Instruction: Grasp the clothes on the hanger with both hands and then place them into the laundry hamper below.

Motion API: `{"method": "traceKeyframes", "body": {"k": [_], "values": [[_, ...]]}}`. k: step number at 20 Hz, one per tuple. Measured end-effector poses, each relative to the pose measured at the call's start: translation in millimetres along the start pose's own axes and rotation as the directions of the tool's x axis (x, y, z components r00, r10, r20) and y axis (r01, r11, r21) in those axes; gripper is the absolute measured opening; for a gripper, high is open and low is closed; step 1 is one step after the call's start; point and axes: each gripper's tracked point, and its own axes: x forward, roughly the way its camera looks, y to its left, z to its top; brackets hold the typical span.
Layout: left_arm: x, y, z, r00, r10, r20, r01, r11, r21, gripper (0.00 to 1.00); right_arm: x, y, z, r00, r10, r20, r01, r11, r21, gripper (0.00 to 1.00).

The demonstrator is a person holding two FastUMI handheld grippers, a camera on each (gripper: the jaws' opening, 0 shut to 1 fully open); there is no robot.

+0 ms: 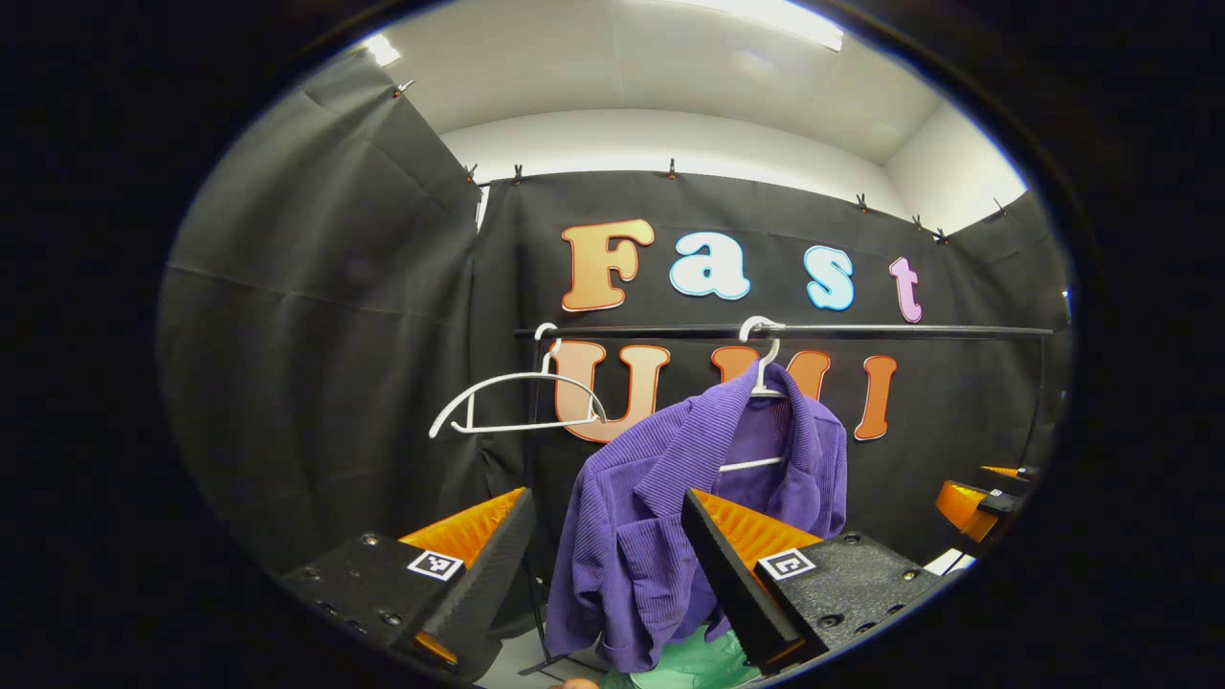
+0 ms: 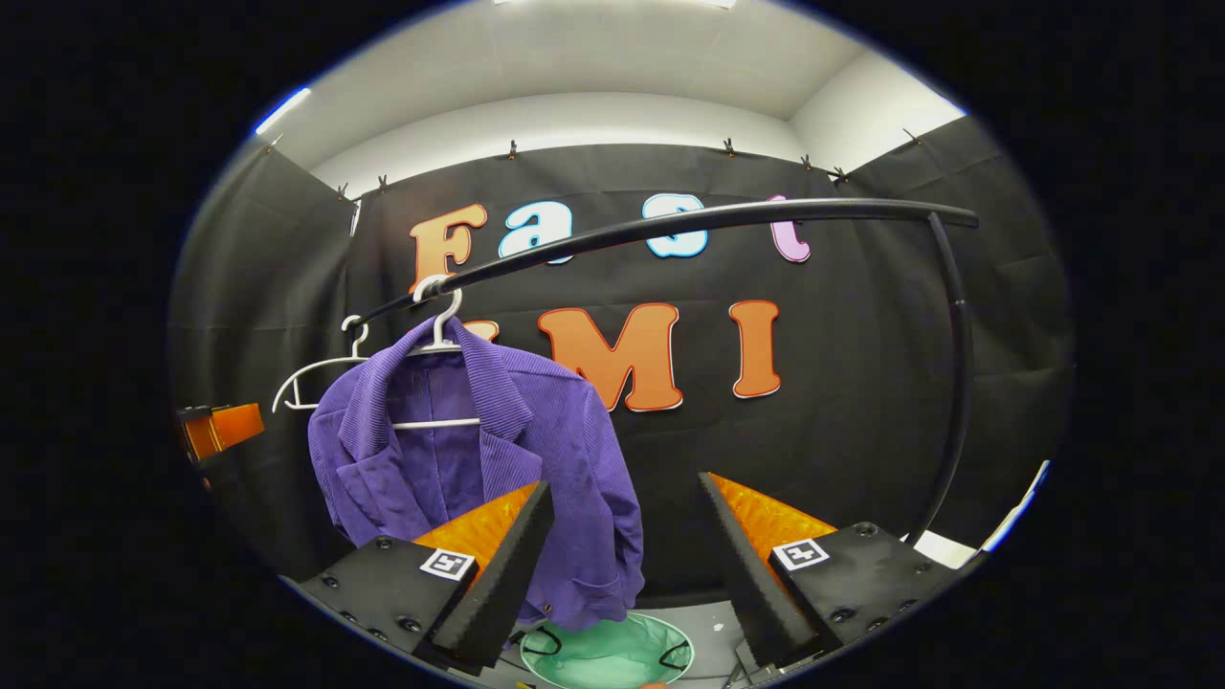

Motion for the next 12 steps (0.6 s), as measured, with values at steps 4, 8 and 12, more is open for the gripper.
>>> {"method": "traceKeyframes", "body": {"k": [4,8,12], "values": [[-2.7,4.3,-19.3,0.998,0.005,-0.055,-0.006,1.0,-0.017,0.97,3.2,11.9,-12.7,0.999,0.014,-0.041,-0.014,1.0,0.012,0.98],[-0.4,-6.8,-35.9,0.996,-0.012,-0.092,0.011,1.0,-0.012,0.97,11.3,40.5,-26.7,0.995,0.059,-0.077,-0.057,0.998,0.03,0.98],[6.2,-40.1,-58.0,0.989,-0.078,-0.128,0.075,0.997,-0.027,0.96,20.0,66.2,-37.9,0.99,0.102,-0.096,-0.099,0.994,0.04,0.97]]}}
